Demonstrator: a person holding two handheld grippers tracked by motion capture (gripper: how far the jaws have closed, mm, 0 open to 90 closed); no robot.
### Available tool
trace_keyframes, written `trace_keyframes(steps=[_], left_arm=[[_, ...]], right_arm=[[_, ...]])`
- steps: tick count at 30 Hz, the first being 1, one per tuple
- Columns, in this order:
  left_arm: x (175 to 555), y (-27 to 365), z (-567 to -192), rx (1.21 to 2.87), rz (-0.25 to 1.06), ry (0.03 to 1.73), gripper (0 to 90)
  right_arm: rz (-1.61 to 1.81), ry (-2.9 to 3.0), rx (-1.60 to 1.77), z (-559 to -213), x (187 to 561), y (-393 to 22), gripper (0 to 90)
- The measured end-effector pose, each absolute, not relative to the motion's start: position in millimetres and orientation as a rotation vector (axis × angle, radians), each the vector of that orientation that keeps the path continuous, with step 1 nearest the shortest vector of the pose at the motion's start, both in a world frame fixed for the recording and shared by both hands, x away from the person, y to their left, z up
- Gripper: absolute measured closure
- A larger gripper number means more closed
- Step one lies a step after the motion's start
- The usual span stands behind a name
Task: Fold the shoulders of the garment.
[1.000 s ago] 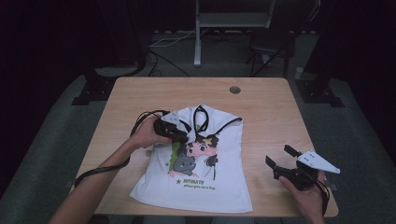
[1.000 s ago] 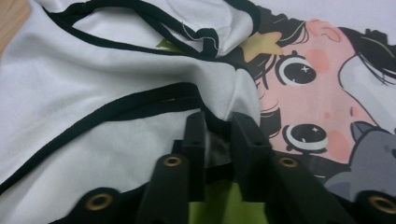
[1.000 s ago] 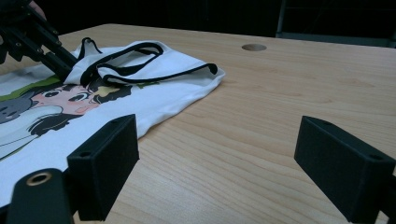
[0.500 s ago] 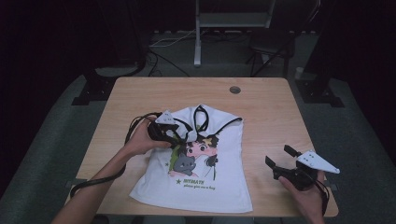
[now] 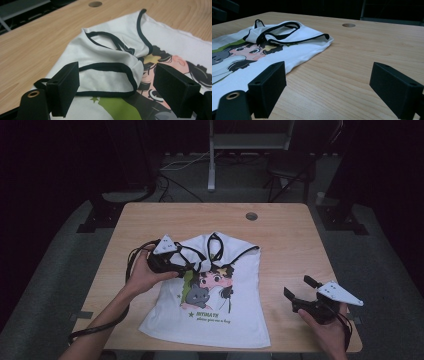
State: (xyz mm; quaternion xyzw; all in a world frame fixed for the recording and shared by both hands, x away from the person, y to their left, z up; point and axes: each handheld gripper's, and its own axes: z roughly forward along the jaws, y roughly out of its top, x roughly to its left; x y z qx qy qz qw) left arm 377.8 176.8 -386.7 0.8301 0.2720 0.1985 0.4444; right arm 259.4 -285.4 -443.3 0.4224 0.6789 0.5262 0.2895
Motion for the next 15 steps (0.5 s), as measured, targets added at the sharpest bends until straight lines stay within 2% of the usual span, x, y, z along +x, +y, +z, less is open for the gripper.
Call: trace_keyframes(steps=[15], left_arm=[[346.5,206.2,-387.0,1.942,0.538,0.796,20.8]], right_arm=[[1.407,1.811,1.121,-443.3,259.1,-285.4,13.4]])
